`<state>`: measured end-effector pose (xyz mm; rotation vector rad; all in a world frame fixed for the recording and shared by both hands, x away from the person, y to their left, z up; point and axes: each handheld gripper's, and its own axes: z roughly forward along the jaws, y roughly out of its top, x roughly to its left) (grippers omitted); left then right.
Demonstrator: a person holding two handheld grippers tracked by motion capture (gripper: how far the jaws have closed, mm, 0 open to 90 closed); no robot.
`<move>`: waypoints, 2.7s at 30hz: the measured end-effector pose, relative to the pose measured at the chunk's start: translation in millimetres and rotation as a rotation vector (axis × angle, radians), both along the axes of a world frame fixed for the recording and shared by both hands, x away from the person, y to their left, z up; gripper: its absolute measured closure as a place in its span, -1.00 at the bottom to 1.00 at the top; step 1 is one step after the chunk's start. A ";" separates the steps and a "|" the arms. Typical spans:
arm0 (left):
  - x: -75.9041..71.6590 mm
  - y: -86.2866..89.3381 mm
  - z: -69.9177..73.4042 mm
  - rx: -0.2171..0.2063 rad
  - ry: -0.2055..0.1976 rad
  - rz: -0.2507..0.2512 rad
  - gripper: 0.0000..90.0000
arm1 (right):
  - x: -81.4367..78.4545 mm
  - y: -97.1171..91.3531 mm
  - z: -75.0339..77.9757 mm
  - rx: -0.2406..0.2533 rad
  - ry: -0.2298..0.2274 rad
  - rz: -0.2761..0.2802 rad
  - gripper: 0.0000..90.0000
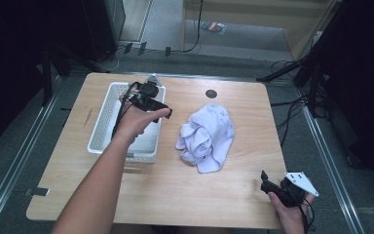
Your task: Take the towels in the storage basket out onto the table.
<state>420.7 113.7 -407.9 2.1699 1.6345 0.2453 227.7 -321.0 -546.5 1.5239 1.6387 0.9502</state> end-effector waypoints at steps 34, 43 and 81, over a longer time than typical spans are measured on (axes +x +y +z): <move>-52.7 175.0 -10.1 -0.048 -0.024 0.182 -0.84 | 0.4 0.4 -0.1 -0.001 0.007 -0.012 -0.81; -81.2 193.9 -21.9 -0.070 -0.036 0.206 -0.95 | 0.4 0.3 -0.1 0.000 0.005 -0.014 -0.81; -216.2 236.4 -121.6 -0.227 -0.487 0.277 -1.00 | 0.2 1.9 -0.2 -0.016 0.007 -0.009 -0.81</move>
